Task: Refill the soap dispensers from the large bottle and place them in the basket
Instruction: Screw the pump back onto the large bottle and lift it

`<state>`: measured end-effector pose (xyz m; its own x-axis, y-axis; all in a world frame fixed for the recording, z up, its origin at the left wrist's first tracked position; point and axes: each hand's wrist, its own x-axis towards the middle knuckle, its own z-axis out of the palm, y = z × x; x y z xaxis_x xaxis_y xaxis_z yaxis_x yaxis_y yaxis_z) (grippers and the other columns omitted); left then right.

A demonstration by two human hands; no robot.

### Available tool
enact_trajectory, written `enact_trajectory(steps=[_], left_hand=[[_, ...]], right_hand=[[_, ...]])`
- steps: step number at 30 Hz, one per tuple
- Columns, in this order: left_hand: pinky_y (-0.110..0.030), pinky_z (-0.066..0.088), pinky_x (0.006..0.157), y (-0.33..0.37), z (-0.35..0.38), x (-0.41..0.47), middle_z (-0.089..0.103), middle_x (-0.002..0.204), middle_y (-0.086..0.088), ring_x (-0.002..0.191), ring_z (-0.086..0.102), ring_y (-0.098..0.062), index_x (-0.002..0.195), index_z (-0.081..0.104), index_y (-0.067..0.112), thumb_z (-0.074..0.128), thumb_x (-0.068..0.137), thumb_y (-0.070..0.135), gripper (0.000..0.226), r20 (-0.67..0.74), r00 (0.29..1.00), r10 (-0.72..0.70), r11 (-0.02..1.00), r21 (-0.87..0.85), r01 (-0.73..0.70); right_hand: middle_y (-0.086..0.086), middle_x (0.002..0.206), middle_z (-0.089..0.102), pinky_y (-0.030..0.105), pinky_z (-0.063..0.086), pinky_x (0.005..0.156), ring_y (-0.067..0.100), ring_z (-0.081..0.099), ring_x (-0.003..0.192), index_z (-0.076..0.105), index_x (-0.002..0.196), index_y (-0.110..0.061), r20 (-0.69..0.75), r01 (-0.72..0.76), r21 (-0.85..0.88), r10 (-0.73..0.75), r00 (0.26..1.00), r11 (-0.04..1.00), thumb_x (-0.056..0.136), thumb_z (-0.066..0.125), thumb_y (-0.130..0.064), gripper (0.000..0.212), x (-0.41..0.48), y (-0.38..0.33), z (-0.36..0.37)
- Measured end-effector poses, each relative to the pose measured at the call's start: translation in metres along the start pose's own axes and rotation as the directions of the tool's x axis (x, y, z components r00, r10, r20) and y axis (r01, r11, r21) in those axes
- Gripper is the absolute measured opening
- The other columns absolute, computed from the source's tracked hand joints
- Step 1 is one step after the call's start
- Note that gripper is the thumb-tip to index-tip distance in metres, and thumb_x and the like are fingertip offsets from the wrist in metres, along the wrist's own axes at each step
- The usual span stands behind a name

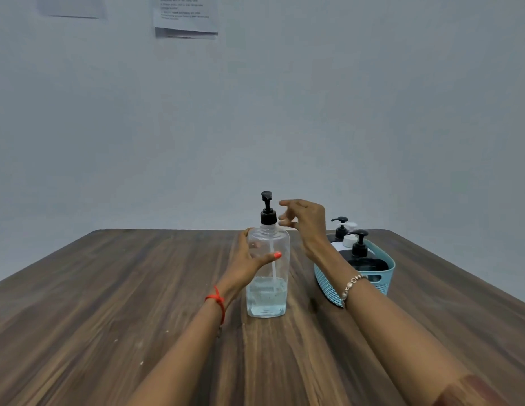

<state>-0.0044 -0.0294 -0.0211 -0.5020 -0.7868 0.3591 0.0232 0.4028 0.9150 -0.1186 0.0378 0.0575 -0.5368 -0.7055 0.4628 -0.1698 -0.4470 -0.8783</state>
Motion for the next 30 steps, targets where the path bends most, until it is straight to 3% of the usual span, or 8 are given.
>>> enact_trajectory(steps=[2, 6, 11, 15, 17, 22, 26, 30], left_hand=[[-0.04, 0.046, 0.099, 0.001, 0.0, 0.0, 0.047, 0.132, -0.004, 0.118, 0.05, -0.021, 0.134, 0.029, 0.022, 0.076, 0.074, 0.03, 0.077, 0.003, 1.0, -0.003, 1.0, -0.012, 0.003], [-0.036, 0.045, 0.098, 0.005, 0.001, -0.002, 0.045, 0.132, -0.004, 0.118, 0.048, -0.02, 0.134, 0.029, 0.022, 0.075, 0.075, 0.028, 0.075, -0.001, 1.0, 0.001, 1.0, -0.005, -0.001], [-0.042, 0.044, 0.102, 0.005, 0.0, -0.004, 0.045, 0.133, -0.006, 0.121, 0.048, -0.023, 0.135, 0.028, 0.022, 0.074, 0.076, 0.027, 0.075, 0.009, 1.0, 0.003, 1.0, -0.003, -0.003], [-0.041, 0.045, 0.1, 0.003, 0.001, -0.001, 0.045, 0.134, -0.006, 0.122, 0.048, -0.023, 0.135, 0.027, 0.026, 0.076, 0.074, 0.031, 0.078, 0.003, 1.0, -0.005, 1.0, -0.004, 0.005], [-0.043, 0.045, 0.1, 0.001, 0.001, -0.001, 0.045, 0.134, -0.006, 0.121, 0.048, -0.023, 0.135, 0.026, 0.028, 0.076, 0.073, 0.033, 0.08, 0.001, 1.0, -0.014, 1.0, -0.002, 0.014], [-0.041, 0.043, 0.102, 0.003, 0.001, -0.003, 0.045, 0.134, -0.003, 0.124, 0.046, -0.021, 0.136, 0.026, 0.025, 0.075, 0.076, 0.028, 0.078, -0.001, 1.0, 0.0, 1.0, -0.001, 0.0], [-0.045, 0.041, 0.105, 0.002, 0.001, -0.001, 0.042, 0.137, -0.004, 0.126, 0.044, -0.022, 0.14, 0.023, 0.025, 0.075, 0.075, 0.03, 0.083, -0.002, 1.0, -0.004, 1.0, 0.009, 0.004], [-0.043, 0.045, 0.101, 0.002, 0.001, -0.001, 0.045, 0.134, -0.006, 0.122, 0.047, -0.023, 0.137, 0.025, 0.024, 0.076, 0.074, 0.03, 0.081, -0.001, 1.0, -0.016, 1.0, -0.013, 0.016]], right_hand=[[0.013, 0.062, 0.054, 0.032, 0.053, 0.063, 0.02, 0.052, 0.058, 0.066, 0.088, 0.002, -0.028, -0.016, 0.041, 0.017, 0.999, 0.999, 0.081, 0.05, 0.008, 0.018, 0.001, 0.002, -0.001], [0.018, 0.089, 0.063, 0.032, 0.051, 0.067, 0.019, 0.057, 0.076, 0.065, 0.1, -0.003, 0.109, -0.028, -0.065, 0.035, 0.993, 0.997, 0.081, 0.051, 0.005, 0.025, 0.005, 0.006, 0.002], [0.012, 0.068, 0.056, 0.03, 0.051, 0.062, 0.016, 0.051, 0.059, 0.067, 0.091, 0.006, 0.024, 0.011, -0.057, -0.01, 1.0, 0.998, 0.083, 0.052, 0.004, 0.018, 0.004, 0.006, 0.003], [0.002, 0.091, 0.064, 0.024, 0.046, 0.073, 0.011, 0.056, 0.079, 0.065, 0.103, -0.013, 0.288, 0.044, -0.224, 0.023, 0.957, 0.974, 0.082, 0.055, 0.003, 0.028, 0.008, 0.006, 0.002], [0.002, 0.094, 0.066, 0.018, 0.048, 0.077, 0.009, 0.06, 0.083, 0.066, 0.108, -0.008, 0.37, 0.085, -0.27, 0.022, 0.929, 0.959, 0.081, 0.062, 0.003, 0.029, 0.01, 0.004, -0.001], [-0.001, 0.076, 0.066, 0.014, 0.048, 0.065, 0.006, 0.063, 0.07, 0.064, 0.088, -0.003, 0.224, 0.146, -0.368, -0.065, 0.972, 0.918, 0.061, 0.086, -0.014, 0.036, 0.008, 0.008, 0.005], [0.002, 0.079, 0.06, 0.008, 0.041, 0.054, 0.007, 0.054, 0.067, 0.052, 0.086, -0.006, 0.167, 0.207, -0.422, -0.149, 0.975, 0.883, 0.063, 0.086, -0.023, 0.044, 0.003, 0.017, 0.015], [0.008, 0.095, 0.066, 0.031, 0.049, 0.08, 0.02, 0.062, 0.091, 0.064, 0.101, -0.006, 0.299, 0.058, -0.263, 0.024, 0.954, 0.963, 0.081, 0.07, -0.013, 0.022, 0.012, 0.008, 0.001]])
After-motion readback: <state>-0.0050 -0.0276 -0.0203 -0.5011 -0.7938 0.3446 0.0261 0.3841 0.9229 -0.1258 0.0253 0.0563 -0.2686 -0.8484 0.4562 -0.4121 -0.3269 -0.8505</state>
